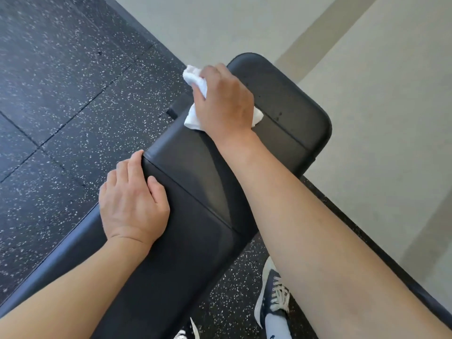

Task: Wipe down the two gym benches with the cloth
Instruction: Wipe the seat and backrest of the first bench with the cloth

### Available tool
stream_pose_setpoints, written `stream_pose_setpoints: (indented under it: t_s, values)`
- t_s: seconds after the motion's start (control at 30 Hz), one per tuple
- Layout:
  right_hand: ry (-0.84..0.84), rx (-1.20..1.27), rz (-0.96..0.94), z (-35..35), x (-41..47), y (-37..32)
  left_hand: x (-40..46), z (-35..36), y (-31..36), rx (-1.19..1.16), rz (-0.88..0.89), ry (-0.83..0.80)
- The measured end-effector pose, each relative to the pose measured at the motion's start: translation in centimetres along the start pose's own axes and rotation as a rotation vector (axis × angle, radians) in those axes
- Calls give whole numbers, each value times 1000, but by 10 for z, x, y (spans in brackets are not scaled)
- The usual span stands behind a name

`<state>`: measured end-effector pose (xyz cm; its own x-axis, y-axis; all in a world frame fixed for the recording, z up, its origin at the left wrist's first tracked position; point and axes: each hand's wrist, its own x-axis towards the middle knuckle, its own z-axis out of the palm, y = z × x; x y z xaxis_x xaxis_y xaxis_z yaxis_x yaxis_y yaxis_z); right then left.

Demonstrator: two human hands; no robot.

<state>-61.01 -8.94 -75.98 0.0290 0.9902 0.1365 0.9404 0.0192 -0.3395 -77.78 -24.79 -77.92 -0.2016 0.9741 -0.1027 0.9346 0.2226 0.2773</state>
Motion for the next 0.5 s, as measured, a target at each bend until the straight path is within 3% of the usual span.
stream_pose_setpoints:
  t_s: [0.1, 0.3, 0.5]
  values:
    - [-45, 49, -68, -6, -1, 11, 1, 1, -1, 2, 2, 0]
    - [115, 100, -105, -39, -122, 72, 0, 1, -1, -6, 2, 14]
    - [66, 140, -173, -54, -172, 100, 0, 1, 0, -7, -5, 19]
